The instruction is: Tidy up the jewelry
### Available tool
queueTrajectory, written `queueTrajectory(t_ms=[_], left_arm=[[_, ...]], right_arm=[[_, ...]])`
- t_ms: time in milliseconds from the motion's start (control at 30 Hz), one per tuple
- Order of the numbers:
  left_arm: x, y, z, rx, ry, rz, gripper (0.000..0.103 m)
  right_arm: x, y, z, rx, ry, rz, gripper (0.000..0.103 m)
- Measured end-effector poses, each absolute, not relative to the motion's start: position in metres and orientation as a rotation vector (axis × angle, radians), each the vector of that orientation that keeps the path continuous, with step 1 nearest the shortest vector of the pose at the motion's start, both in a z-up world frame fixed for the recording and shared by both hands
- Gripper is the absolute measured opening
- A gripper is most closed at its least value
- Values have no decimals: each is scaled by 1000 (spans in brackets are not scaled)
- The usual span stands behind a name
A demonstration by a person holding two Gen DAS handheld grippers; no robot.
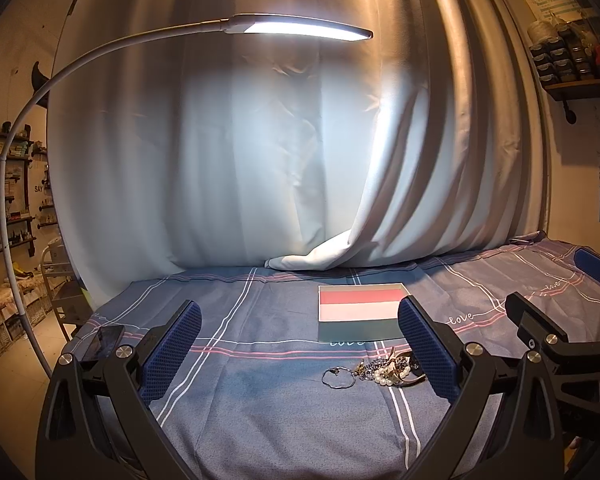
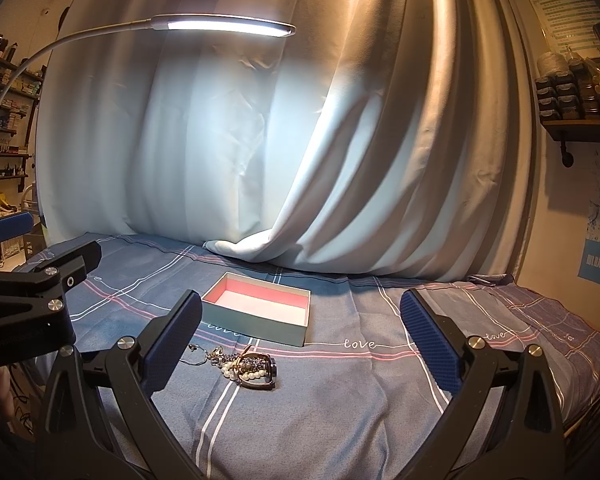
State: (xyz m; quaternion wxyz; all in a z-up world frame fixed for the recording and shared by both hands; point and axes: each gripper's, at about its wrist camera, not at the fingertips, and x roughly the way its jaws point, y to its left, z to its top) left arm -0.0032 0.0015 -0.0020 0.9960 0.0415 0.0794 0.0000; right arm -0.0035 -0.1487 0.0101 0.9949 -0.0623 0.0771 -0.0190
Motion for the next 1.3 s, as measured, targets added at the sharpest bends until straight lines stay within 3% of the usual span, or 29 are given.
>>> queueTrajectory(t_ms=[1300], left_arm=[[0, 0, 1, 84, 164, 3, 97]], right_arm=[[-3, -148, 10, -131, 158, -27, 98]])
